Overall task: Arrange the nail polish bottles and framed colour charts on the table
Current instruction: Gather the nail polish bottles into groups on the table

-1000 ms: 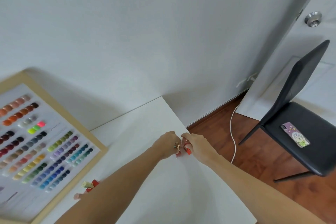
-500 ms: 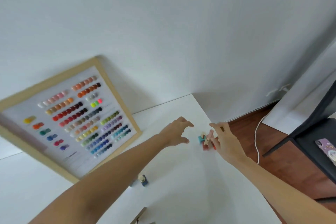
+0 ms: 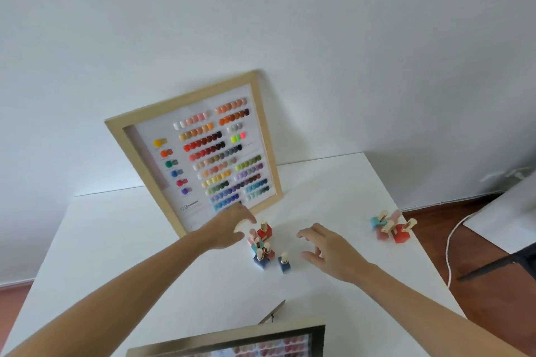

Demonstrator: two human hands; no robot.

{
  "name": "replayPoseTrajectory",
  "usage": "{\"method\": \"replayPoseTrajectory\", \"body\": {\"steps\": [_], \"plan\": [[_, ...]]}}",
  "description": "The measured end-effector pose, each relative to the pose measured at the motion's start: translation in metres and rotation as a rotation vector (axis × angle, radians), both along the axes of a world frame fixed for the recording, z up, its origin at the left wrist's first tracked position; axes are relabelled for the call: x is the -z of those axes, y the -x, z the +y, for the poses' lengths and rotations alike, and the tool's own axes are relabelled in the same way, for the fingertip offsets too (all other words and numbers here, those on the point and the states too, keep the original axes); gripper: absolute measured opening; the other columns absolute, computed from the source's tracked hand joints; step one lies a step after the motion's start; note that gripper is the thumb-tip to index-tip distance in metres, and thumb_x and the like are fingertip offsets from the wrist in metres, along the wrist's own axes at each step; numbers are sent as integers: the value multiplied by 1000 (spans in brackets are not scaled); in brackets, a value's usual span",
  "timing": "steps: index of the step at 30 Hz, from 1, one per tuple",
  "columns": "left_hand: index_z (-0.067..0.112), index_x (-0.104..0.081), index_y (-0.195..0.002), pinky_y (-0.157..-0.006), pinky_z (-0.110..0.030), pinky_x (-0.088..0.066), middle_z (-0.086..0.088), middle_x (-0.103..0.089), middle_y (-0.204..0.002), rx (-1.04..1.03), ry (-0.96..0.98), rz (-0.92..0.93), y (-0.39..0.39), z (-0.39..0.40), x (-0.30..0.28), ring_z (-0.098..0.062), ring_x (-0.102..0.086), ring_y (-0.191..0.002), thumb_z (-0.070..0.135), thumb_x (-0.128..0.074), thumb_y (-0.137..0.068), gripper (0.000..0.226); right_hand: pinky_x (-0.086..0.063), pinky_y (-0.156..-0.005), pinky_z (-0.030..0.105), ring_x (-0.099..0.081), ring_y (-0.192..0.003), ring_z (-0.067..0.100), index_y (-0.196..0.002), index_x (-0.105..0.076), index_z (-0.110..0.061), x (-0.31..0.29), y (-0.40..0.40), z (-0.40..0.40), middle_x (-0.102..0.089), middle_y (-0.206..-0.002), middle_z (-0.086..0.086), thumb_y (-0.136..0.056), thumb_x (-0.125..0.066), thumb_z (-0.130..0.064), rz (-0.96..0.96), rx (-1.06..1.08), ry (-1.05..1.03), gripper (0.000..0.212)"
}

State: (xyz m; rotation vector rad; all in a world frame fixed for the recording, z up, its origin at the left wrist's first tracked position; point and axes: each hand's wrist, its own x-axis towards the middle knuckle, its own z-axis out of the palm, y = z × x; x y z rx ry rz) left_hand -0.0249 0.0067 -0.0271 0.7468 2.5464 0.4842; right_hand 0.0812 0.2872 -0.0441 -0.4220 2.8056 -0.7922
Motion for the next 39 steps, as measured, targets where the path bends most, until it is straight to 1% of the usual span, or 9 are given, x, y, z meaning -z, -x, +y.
{"method": "replayPoseTrajectory", "body": {"steps": [2, 7, 11, 15, 19, 24, 28, 36, 39], "plan": [[31, -55, -125, -104, -19, -27, 5, -45, -137, 25, -5, -16, -7, -2, 10, -11, -42, -127, 12, -60, -87, 43, -52, -78, 30, -61, -71, 13, -126, -44, -33, 5, 3, -19, -50, -115, -10, -88, -54, -44, -57, -49, -33, 41], [34, -57, -124, -98, -22, -38, 7, -44, -138, 39, -22, -20, -14, 4, 29, -12, -50, -118, 24, -61, -91, 35, -48, -73, 29, -55, -70, 17, -130, -38, -35, 15, 15, -50, -49, -108, -3, -87, -57, -34, -109, -113, -92, 47], [30, -59, -125, -94, -25, -45, 4, -51, -128, 47, -29, -15, -15, 9, 33, -15, -56, -108, 24, -61, -92, 34, -47, -71, 32, -58, -84, 26, -130, -38, -32, 19, 24, -66, -48, -97, 1, -88, -52, -23, -118, -105, -103, 45], [28, -58, -125, -91, -32, -50, 1, -51, -127, 110, 30, 64, -15, 12, 33, -19, -58, -105, 26, -58, -94, 32, -39, -69, 27, -50, -79, 21, -130, -39, -29, 24, 30, -77, -44, -89, -3, -90, -49, -20, -91, -124, -132, 42], [25, -54, -128, -85, -34, -52, -4, -52, -124, 202, 94, 128, -12, 14, 33, -22, -58, -102, 25, -56, -95, 33, -41, -68, 28, -57, -85, 23, -124, -47, -25, 29, 32, -83, -57, -100, 3, -93, -49, -20, -40, -116, -141, 31], [20, -53, -127, -78, -42, -54, -8, -55, -106, 254, 180, 161, -10, 15, 31, -29, -61, -90, 19, -55, -96, 32, -40, -63, 28, -58, -79, 27, -115, -55, -17, 32, 33, -83, -58, -96, 6, -94, -49, -16, 5, -94, -129, 22], [16, -58, -120, -76, -38, -54, -7, -57, -103, 233, 163, 168, -8, 14, 28, -25, -60, -89, 17, -55, -95, 25, -51, -72, 35, -60, -84, 28, -112, -56, -13, 29, 31, -70, -61, -99, 9, -96, -46, -15, -14, -36, -140, 19], [17, -62, -115, -84, -33, -54, 0, -59, -109, 183, 102, 172, 2, 14, -1, -17, -60, -94, 23, -52, -97, 22, -51, -74, 33, -61, -83, 25, -104, -59, -11, 9, 7, -10, -65, -98, 6, -96, -48, -14, -3, 179, -12, 14], [20, -61, -116, -84, -23, -51, 4, -58, -111, 204, 75, 207, 6, 23, -20, -9, -53, -93, 23, -52, -96, 22, -51, -74, 34, -61, -82, 23, -102, -59, -11, 3, -4, 19, -65, -95, 6, -95, -48, -12, -5, 260, 21, 13]]}}
